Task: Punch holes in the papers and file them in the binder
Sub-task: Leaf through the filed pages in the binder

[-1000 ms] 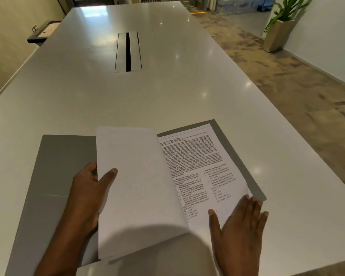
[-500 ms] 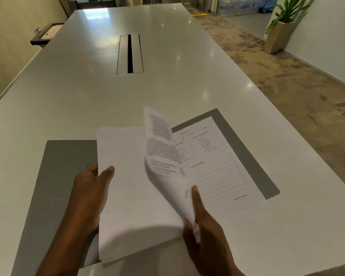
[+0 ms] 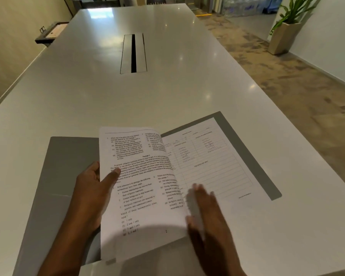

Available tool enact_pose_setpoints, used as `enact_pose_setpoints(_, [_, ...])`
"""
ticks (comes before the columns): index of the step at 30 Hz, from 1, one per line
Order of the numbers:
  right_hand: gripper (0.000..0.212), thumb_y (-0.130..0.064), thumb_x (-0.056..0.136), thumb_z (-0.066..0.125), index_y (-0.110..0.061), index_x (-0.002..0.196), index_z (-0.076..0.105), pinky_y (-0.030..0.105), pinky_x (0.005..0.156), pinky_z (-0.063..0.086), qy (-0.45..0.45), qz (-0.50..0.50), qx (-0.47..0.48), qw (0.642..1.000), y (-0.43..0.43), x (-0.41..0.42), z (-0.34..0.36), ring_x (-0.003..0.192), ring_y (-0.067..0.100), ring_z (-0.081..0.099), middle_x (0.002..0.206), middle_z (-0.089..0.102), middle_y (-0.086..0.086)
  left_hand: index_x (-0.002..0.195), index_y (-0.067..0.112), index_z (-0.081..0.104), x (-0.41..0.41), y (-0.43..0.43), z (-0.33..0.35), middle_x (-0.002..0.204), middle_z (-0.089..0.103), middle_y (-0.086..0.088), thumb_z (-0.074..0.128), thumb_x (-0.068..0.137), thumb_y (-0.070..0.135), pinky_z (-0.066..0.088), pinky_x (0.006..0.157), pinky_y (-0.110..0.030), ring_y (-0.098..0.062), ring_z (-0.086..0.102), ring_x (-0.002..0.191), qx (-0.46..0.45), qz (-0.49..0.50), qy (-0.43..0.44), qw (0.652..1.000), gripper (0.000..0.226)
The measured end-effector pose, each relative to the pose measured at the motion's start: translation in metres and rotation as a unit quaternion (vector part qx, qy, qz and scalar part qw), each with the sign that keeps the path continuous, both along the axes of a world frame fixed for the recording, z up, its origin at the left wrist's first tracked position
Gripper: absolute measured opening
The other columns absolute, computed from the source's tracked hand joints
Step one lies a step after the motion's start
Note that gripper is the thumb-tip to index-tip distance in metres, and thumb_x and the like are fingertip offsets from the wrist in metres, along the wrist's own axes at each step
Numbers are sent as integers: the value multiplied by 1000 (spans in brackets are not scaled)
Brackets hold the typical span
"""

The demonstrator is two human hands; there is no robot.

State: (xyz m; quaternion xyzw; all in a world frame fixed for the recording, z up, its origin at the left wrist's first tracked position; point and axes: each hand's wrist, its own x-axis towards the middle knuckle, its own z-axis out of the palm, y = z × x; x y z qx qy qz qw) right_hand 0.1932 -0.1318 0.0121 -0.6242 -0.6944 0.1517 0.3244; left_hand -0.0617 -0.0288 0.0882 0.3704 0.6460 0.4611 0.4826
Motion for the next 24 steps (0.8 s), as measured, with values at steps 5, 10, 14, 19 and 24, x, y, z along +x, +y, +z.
enact_pose_setpoints(5, [80, -50, 101, 38, -3, 163, 19, 51, 129, 5, -120, -230, -69, 963, -6, 34, -24, 160, 35, 10, 171, 15, 21, 113, 18, 72, 0, 0, -1, 104, 83, -1, 69, 100, 11, 63, 83, -44, -25, 82, 92, 0, 8, 7, 1000, 16])
enact_pose_setpoints(10, [98, -67, 95, 35, 3, 162, 18, 56, 129, 6, -153, -303, -181, 923, -11, 37, -22, 158, 41, 13, 167, 20, 31, 113, 19, 72, 1, 0, 1, 105, 83, 0, 69, 100, 12, 63, 84, -46, -25, 82, 92, 1, 6, 23, 1000, 15])
enact_pose_setpoints(14, [101, -70, 94, 31, 2, 162, 16, 52, 129, 3, -164, -309, -190, 917, -9, 35, -21, 159, 41, 12, 168, 18, 31, 112, 20, 72, 2, 1, 1, 104, 83, 0, 69, 100, 12, 64, 82, -45, -24, 82, 90, 1, 3, 26, 1000, 15])
enact_pose_setpoints(19, [94, -58, 95, 51, 5, 159, 23, 53, 129, 6, -125, -295, -150, 935, -7, 33, -15, 157, 40, 21, 164, 32, 28, 110, 19, 73, 1, 1, 0, 104, 83, 0, 69, 99, 11, 63, 83, -43, -24, 82, 92, 5, 1, 24, 1000, 15])
enact_pose_setpoints(24, [87, -33, 98, 61, -42, 162, 3, 49, 123, 31, 88, -231, -126, 961, -7, 24, -9, 155, 35, 27, 166, 35, 7, 118, 17, 71, 1, 1, 1, 111, 82, -2, 68, 100, 11, 62, 90, -49, -26, 81, 98, 2, -3, 11, 1000, 20])
